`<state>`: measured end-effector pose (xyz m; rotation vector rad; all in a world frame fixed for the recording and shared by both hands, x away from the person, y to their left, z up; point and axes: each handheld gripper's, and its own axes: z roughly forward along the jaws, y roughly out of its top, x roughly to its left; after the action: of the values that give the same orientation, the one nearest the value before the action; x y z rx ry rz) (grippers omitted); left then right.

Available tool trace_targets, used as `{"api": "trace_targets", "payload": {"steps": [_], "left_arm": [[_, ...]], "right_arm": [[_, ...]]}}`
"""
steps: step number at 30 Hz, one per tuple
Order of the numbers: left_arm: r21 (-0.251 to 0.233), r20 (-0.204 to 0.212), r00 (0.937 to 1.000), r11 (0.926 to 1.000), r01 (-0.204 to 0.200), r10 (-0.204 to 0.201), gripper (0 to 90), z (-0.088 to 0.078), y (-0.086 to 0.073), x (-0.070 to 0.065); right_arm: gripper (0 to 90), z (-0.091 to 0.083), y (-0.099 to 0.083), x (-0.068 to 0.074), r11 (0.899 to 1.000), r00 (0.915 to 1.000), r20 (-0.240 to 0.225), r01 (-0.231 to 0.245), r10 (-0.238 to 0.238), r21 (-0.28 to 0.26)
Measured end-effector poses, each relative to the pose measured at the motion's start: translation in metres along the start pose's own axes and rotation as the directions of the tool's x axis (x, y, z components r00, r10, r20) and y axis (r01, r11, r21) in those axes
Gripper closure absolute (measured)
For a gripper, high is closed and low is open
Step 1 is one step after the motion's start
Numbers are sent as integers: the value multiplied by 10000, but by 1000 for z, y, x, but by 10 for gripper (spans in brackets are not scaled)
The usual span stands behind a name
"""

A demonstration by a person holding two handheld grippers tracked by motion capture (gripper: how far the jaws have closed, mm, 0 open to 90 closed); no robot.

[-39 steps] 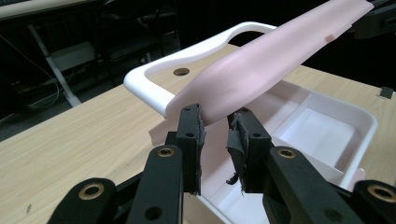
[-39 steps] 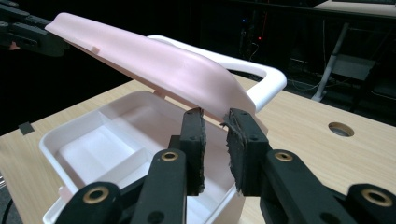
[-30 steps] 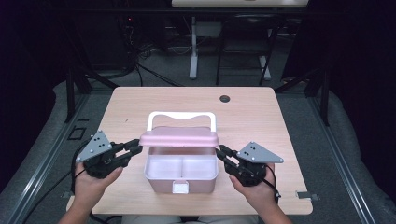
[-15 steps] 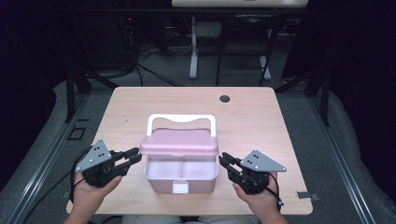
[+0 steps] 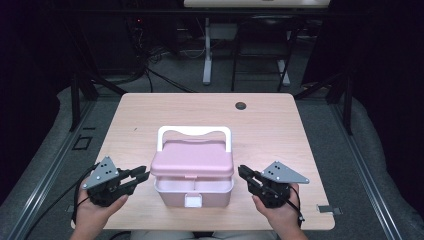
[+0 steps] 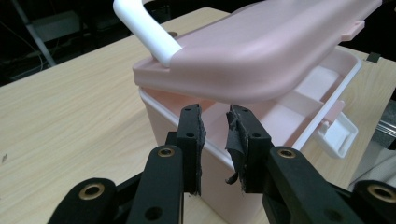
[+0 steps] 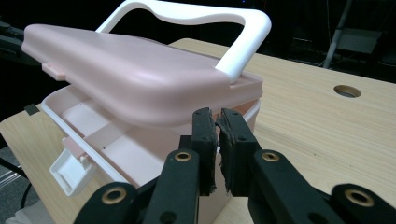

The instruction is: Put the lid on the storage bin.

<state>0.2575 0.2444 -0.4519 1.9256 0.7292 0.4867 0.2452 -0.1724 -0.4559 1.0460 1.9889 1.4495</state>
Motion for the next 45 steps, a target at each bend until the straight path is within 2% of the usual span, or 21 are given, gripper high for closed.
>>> {"api": "trace_targets", "payload": {"steps": [11,21,25,31,35,38,41,45], "left_arm": [[125,-29,9996,9995,280,-280,747,3,-7,6],[31,-310,9977,9982,605,-604,645,7,-3,17],[52,-484,9958,9969,786,-783,603,12,0,25],[271,-687,9914,9932,1135,-1114,535,21,1,39],[414,-880,9883,9908,1286,-1246,503,29,2,51],[504,-1167,9844,9891,1384,-1318,491,35,1,59],[635,-1374,9793,9853,1584,-1486,475,43,-5,66],[889,-1521,9753,9806,1748,-1601,475,49,-18,72]], "right_arm": [[839,2,-2,-1,10000,9999,109,-29,29,38],[799,6,-2,-8,9998,9998,171,-141,138,155],[756,11,0,-13,9996,9996,243,-123,117,256],[642,21,3,-27,9981,9981,560,-279,249,549],[581,28,2,-39,9973,9945,1016,-310,241,670],[548,31,2,-49,9964,9909,1279,-509,419,678],[529,34,0,-60,9935,9878,1345,-887,785,716],[513,37,-7,-71,9910,9827,1637,-1021,870,863]]}}
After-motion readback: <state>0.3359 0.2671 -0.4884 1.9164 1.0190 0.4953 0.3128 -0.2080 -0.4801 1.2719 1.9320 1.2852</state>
